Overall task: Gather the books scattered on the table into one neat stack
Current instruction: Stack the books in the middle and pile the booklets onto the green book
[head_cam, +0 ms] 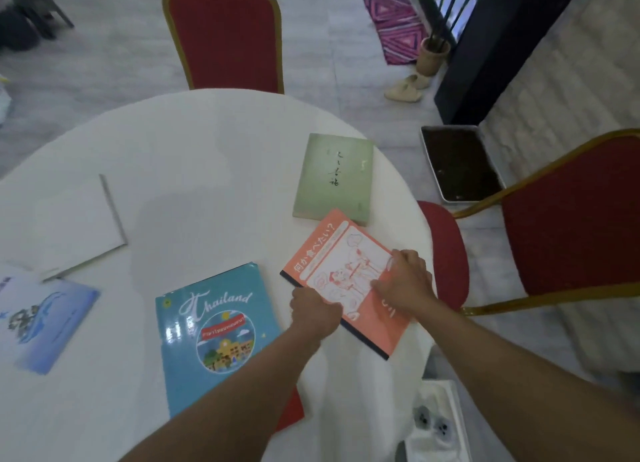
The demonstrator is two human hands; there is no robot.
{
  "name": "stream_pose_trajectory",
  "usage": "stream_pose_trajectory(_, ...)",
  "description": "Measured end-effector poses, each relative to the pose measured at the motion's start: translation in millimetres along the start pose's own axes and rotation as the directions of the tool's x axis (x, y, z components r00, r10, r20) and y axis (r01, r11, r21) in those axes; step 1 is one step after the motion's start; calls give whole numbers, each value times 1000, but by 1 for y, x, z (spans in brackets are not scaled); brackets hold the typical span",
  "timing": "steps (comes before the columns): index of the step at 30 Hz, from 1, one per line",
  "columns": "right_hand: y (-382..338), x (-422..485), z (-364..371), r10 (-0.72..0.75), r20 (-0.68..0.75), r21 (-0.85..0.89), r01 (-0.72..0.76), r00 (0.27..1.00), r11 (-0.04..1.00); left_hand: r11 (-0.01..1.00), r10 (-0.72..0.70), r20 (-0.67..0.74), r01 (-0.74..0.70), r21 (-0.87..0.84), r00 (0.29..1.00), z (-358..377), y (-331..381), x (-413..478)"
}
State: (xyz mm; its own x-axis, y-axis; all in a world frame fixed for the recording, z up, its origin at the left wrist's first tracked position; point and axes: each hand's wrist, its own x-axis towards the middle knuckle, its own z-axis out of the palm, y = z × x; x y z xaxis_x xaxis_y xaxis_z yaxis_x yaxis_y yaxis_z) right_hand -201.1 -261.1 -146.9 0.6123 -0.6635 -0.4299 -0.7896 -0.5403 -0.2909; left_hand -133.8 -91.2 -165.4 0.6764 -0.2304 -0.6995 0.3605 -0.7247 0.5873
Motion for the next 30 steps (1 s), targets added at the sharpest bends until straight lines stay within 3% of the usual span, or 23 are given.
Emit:
stream_pose_trajectory(3,0,2,-2,64,39,27,-65,997,998,977,-155,-79,141,-159,985,4,13,-12)
stream_pose_trajectory(6,2,0,0,121,78,108,-129,990,986,956,-202,-45,187,-227,978,4,15,-8)
stream_pose_trajectory(10,7,-4,5,111,133,273,-144,985,951,945,-186,9,181,-273,983,-2,9,-1)
stream_pose_trajectory(13,5,-13,-2,62,209,434,-149,976,888,958,-106,-16,98,-271,994,-11,6,-4)
stream_pose_trajectory(16,-12,-25,-9,-22,180,530,-78,983,844,986,61,-112,-78,-149,992,-31,11,-15)
stream_pose_trajectory(20,-51,-39,-6,-146,216,608,-16,965,794,965,260,-269,-256,50,927,-72,6,-22)
stream_pose_trajectory(24,-82,-49,10,-218,319,544,10,923,839,944,293,-283,-229,239,913,-111,-18,-35)
stream_pose_trajectory(30,-119,-81,50,-322,441,322,187,838,928,943,249,-297,-162,290,922,-155,-90,-52)
